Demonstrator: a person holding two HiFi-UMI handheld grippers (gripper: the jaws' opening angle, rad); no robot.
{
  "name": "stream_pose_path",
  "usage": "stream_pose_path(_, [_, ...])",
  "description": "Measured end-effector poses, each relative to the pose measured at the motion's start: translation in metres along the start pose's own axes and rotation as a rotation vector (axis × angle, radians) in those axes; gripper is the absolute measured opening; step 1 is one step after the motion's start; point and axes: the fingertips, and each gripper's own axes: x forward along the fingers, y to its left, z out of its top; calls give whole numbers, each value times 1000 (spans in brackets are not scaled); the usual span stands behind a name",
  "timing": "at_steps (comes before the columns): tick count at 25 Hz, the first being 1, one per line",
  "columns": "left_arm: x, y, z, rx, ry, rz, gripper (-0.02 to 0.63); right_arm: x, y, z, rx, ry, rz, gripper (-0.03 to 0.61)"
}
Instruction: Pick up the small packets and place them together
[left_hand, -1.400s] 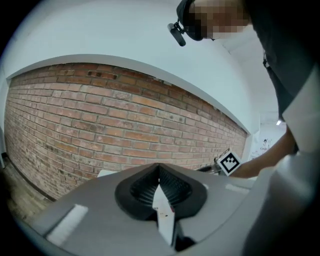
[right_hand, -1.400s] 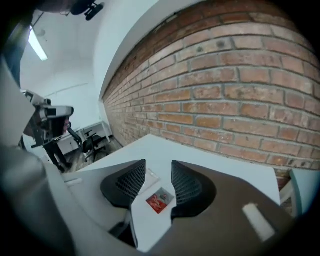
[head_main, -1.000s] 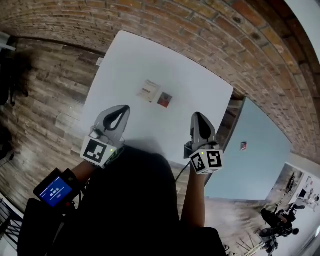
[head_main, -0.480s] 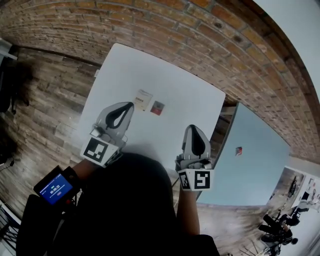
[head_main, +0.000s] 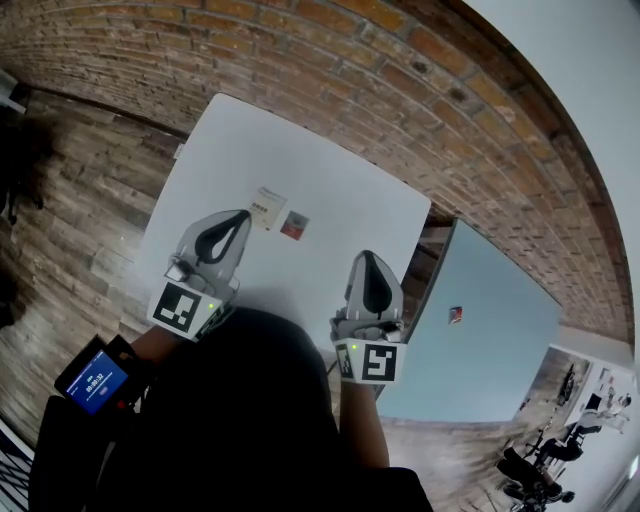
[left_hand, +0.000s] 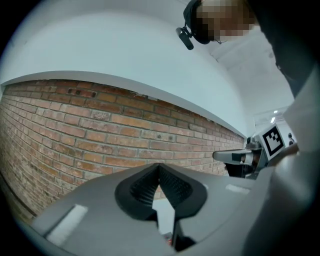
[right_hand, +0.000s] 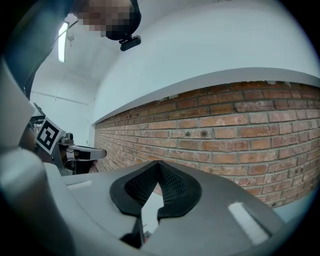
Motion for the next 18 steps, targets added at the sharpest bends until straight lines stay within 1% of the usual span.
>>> stream_pose_path(3, [2,1,7,-28,-22,15,0,2,0,3,-4,-9,3,0])
stream_pose_path(7, [0,9,-1,-8,-2,9,0,1,0,3,8,-7,-9,2])
stream_pose_path(11, [1,15,1,-22,-8,23,0,-1,1,1,-19,8,0,0])
stream_pose_path(15, [-2,13,-3,-13,-5,15,0,-2,0,-2,-17,8,-6,0])
stream_pose_path(18, [-5,16,-7,-25,4,18,0,-2,2,-5,-18,21,-4,0])
